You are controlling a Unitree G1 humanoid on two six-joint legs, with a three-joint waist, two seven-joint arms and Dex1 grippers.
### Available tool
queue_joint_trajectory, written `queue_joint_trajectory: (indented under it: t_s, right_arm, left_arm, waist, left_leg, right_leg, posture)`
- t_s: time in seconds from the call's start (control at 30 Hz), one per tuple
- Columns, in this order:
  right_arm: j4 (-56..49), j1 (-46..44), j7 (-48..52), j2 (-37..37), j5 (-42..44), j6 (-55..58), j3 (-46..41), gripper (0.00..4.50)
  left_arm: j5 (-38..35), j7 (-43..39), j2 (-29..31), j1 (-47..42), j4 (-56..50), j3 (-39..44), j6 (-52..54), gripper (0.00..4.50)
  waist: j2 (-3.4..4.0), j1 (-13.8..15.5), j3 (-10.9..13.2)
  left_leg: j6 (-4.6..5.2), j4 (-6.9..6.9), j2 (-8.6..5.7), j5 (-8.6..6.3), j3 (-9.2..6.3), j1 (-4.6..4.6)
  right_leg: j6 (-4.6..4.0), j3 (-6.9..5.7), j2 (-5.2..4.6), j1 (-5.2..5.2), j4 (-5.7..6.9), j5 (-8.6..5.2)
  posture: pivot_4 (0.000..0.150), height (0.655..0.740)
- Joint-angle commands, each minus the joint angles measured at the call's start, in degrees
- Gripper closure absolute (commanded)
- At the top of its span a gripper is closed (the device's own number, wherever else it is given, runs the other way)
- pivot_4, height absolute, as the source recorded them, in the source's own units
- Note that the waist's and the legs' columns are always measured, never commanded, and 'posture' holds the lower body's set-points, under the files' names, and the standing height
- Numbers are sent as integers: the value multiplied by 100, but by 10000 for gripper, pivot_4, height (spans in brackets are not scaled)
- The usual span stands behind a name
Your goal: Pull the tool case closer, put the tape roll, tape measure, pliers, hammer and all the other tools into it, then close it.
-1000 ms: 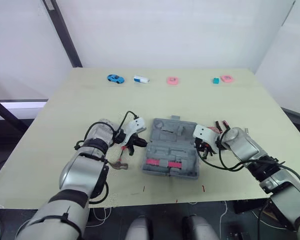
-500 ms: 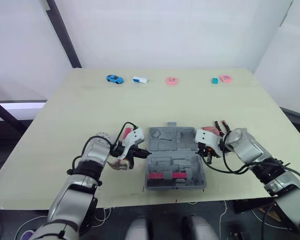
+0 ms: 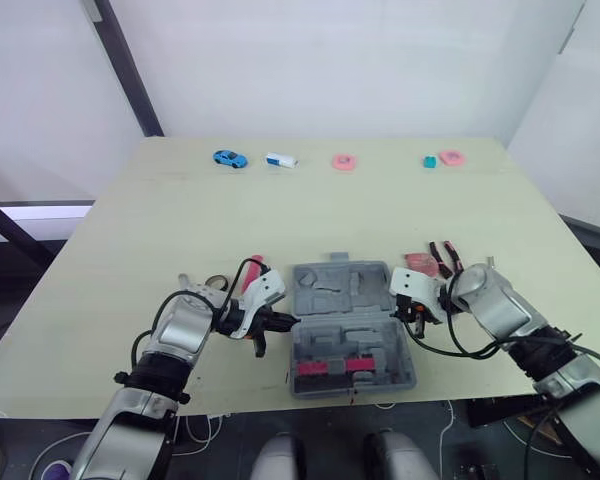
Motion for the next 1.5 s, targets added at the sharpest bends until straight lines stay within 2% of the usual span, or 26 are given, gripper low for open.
queue_joint_trajectory:
  t_s: [0.03,0.63,1.5]
  right_arm:
    - [-276,35,13,59,94,70,-101,44859]
    - [-525,160,-47,131,117,269,-110,44859]
    - [-850,360,23,-74,171,439,-105,44859]
  left_arm:
    - [-80,85,81,48,-85,-97,-87,44579]
    - [-309,237,340,232,-223,-188,-75,44579]
    - [-507,272,521,658,-1013,-342,294,44579]
  waist:
    - [0,0,0]
    - [1,-22,-1]
    - [1,-9,-1]
  left_leg:
    - [0,0,0,0,0,0]
    - [0,1,1,0,0,2]
    - [0,1,1,0,1,1]
  right_leg:
    - [0,0,0,0,1,0]
    - [-1,1,2,0,2,0]
    - [0,1,1,0,0,0]
  posture:
    - [1500,7400]
    - [1500,7400]
    - [1500,7400]
